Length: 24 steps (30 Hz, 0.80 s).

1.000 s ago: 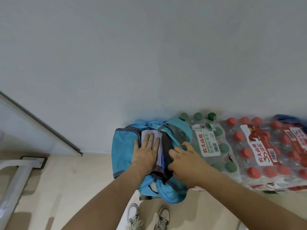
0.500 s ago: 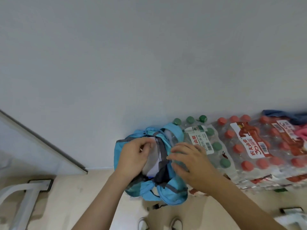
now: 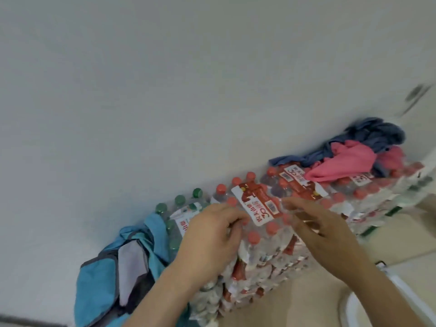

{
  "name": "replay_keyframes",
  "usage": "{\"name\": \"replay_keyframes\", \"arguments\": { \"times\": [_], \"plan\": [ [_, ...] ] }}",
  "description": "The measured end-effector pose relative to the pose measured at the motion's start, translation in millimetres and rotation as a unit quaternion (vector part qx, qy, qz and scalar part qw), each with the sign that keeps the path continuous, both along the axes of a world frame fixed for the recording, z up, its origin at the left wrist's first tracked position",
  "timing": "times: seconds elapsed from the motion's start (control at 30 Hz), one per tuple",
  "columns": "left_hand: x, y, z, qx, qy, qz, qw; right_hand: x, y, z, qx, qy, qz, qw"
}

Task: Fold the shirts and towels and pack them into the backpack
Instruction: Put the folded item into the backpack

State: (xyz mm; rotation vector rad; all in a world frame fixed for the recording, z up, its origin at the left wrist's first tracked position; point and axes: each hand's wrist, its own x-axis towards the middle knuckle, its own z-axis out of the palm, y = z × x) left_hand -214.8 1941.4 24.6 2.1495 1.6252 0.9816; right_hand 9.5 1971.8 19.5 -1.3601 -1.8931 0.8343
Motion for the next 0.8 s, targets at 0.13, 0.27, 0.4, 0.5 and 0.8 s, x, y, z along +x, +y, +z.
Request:
{"name": "replay_keyframes", "arguments": {
  "times": [0.13,0.27,0.4,0.5,0.8],
  "plan": [
    [90,35,-7,0.009,0.019,-0.031,0.999,93,20,-4,-0.042,0.045,-0.056,0.997],
    [172,71,-22,-0.012,0.049,-0.066,0.997,178,40,-19,-0.112,0.160,-0.144,0.970],
    [227,107,-42,-0.023,0.084,-0.082,0.993,241,51,-32,-0.212,0.358,-0.230,0.880],
    [253,142,-58,-0.059,0.115,-0.084,0.988,275,64,-44,-0.244,0.424,-0.244,0.837],
    [282,262,-106,-0.108,0.225,-0.007,0.968,300,118,-75,-0.259,0.369,-0.230,0.862]
  ]
}}
